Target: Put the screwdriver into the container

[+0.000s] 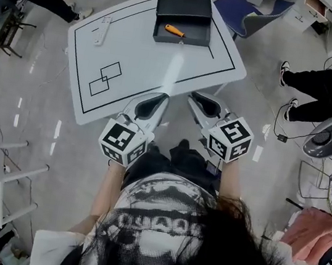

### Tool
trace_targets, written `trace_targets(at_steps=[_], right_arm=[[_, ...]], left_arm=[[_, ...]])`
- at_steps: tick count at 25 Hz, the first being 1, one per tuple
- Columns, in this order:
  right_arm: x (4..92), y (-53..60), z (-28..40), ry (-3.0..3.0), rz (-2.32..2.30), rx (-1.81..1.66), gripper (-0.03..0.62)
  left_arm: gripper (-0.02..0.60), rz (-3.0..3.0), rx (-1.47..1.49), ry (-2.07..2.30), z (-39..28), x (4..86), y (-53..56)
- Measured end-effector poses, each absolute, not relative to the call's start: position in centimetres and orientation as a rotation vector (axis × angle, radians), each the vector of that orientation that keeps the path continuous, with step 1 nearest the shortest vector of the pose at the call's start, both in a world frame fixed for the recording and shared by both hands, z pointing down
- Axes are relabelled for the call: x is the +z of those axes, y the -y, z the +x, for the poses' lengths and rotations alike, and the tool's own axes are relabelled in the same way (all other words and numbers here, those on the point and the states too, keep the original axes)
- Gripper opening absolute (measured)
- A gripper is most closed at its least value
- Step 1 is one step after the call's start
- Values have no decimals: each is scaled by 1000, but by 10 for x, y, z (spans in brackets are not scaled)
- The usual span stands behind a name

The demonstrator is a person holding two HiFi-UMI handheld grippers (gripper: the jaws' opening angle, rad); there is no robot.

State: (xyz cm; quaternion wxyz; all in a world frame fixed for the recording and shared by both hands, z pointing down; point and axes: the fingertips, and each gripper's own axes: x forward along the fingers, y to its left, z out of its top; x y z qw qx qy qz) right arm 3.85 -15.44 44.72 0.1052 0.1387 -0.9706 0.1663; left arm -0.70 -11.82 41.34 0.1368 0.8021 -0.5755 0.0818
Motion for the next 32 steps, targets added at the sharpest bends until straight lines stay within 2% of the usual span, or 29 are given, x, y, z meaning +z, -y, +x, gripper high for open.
trace_targets(at_steps=[10,19,32], right_arm=[[434,103,7,2872,449,479,46],[429,32,-9,2867,551,517,15],[429,-46,-25,2837,588,521,-2]], left_arm=[[0,2353,232,1665,-42,405,64],[0,2387,248,1619,-71,409,-9],[0,2430,228,1571,-88,408,-77]])
